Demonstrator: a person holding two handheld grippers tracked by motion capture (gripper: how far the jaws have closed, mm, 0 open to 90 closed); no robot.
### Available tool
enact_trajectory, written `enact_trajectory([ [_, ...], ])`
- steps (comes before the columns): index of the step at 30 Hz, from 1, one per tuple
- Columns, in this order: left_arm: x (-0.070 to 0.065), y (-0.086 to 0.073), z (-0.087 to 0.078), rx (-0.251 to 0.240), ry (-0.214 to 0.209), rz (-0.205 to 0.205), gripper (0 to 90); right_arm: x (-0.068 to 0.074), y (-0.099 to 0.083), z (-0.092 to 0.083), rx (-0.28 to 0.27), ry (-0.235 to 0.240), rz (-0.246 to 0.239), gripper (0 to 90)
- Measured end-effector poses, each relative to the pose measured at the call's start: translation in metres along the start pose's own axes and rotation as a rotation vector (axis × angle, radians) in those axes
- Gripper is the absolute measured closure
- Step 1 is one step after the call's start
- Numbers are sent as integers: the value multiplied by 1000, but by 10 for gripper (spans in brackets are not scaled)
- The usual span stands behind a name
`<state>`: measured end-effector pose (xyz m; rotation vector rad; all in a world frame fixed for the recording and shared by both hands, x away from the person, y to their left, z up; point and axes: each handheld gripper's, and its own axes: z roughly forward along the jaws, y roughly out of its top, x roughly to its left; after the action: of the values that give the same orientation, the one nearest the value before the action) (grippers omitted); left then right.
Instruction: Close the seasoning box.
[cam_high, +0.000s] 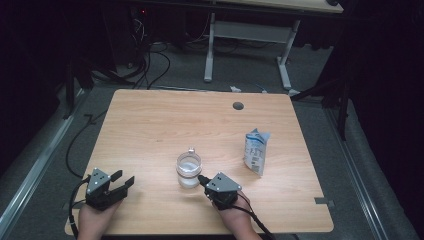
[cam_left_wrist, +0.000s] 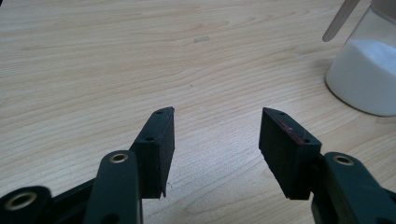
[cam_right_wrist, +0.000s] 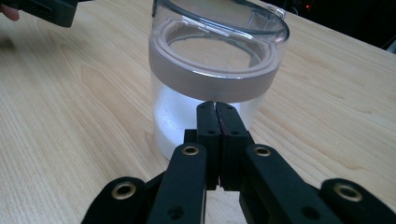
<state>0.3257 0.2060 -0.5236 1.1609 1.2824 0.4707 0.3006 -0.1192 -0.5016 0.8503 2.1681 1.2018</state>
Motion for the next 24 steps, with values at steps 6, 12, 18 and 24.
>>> enact_trajectory([
  [6,-1,-1,0,6,-1,-2,462,-6,-1,-4,1,-14,9,864],
  [12,-5,-2,0,9,-10,-2,463,-21,-5,-11,11,-42,42,813],
  [18,-7,-4,1,12,-15,0,463,-41,-13,-20,23,-82,83,769],
  [24,-9,-3,0,13,-21,-4,463,-67,-27,-36,38,-133,133,712],
])
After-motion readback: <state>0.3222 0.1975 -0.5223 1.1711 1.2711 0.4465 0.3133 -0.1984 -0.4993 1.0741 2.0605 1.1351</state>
